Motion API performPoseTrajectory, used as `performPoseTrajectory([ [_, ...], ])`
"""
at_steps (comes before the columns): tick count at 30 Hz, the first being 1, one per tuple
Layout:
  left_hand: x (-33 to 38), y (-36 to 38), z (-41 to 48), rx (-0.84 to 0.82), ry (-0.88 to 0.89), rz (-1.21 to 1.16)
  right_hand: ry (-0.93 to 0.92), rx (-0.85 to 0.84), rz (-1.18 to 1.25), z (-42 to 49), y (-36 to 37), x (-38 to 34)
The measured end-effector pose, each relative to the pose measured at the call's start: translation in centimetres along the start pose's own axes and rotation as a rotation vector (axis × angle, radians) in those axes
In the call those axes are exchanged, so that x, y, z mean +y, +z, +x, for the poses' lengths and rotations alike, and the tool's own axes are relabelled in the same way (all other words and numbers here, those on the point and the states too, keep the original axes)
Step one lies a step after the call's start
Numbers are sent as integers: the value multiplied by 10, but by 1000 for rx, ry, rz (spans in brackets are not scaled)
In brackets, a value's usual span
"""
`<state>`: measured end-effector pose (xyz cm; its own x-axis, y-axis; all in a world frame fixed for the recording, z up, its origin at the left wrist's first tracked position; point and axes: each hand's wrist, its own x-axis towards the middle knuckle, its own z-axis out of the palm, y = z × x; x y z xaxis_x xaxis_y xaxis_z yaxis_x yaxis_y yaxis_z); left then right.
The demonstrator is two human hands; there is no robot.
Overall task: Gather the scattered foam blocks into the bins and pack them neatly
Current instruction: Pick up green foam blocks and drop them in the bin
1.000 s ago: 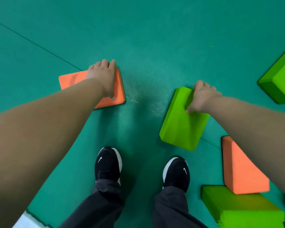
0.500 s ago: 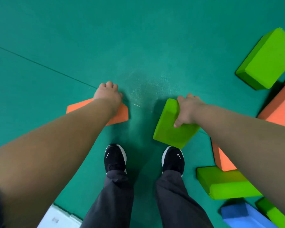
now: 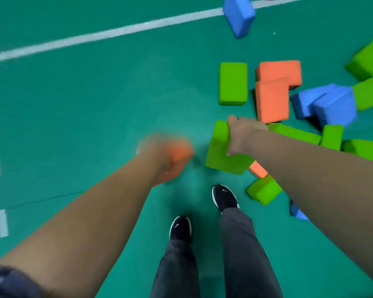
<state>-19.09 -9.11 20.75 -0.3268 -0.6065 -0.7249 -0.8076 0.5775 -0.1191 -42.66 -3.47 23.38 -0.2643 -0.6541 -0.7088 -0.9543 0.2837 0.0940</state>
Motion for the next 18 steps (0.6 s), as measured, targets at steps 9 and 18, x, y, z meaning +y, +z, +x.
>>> performPoseTrajectory([
  [9, 174, -55, -95, 0, 400, 345, 493, -85, 455, -215, 115, 158],
  [18, 420, 0, -194, 58, 753, 616, 855, -82, 920, -389, 306, 266],
])
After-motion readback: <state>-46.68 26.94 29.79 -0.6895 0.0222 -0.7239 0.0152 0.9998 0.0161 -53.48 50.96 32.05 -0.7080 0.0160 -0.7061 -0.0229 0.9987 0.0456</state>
